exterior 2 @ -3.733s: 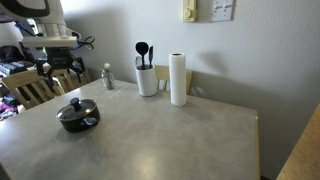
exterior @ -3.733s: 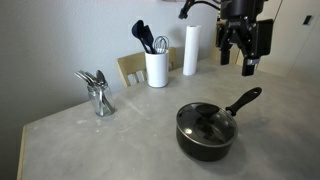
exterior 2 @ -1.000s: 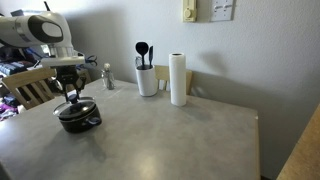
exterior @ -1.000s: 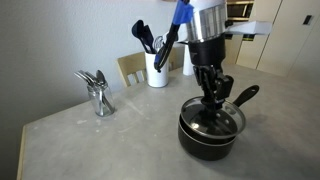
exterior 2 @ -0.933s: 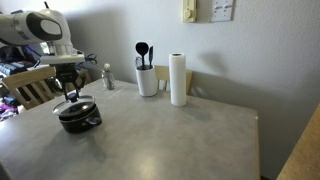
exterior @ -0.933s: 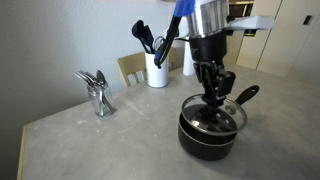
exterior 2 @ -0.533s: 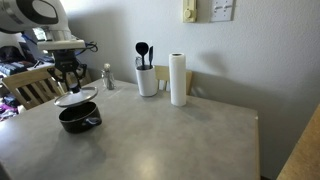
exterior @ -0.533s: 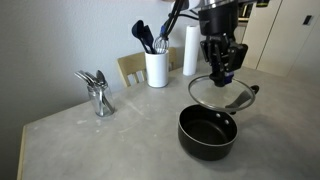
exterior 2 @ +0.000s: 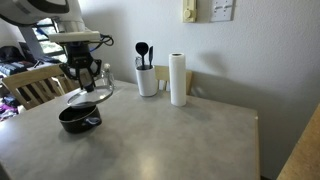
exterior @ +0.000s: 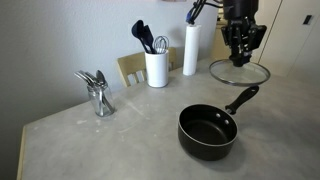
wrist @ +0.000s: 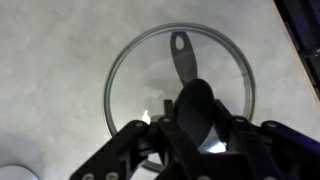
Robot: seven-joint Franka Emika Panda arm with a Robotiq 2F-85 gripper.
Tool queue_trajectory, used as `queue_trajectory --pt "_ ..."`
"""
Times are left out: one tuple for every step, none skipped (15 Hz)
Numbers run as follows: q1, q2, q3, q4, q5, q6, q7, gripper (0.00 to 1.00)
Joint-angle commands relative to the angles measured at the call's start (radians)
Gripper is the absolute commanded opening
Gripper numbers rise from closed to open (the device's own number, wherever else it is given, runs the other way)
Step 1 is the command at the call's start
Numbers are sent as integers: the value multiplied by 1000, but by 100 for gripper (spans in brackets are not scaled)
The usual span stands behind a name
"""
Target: Take the lid on the pot and put it on the table
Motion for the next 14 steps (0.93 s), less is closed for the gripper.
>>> queue_trajectory --pt "-56 -64 -48 -77 -38 20 -64 15" --pt "-70 -69 -65 -89 -48 25 -73 15" --pt "-85 -77 -83 -104 -59 34 -84 15" --pt "-99 -80 -99 -116 -70 42 -90 15" --pt "-114 -85 -117 -131 -85 56 -91 15" --pt "-127 -88 -134 -146 -99 72 -91 15" --pt "-142 -92 -151 -165 -113 95 -91 15" --pt "-154 -93 -165 -179 -124 116 -85 15" --pt "-168 -88 -180 -200 -126 156 -85 15" --pt "-179 -79 -191 -217 -124 203 -79 15" --pt "-189 -64 -203 -235 -125 256 -63 15" --pt "-199 -47 -212 -253 -114 311 -60 15" --pt "-209 -24 -217 -267 -85 364 -54 15" --pt "-216 -7 -218 -283 -61 412 -55 15"
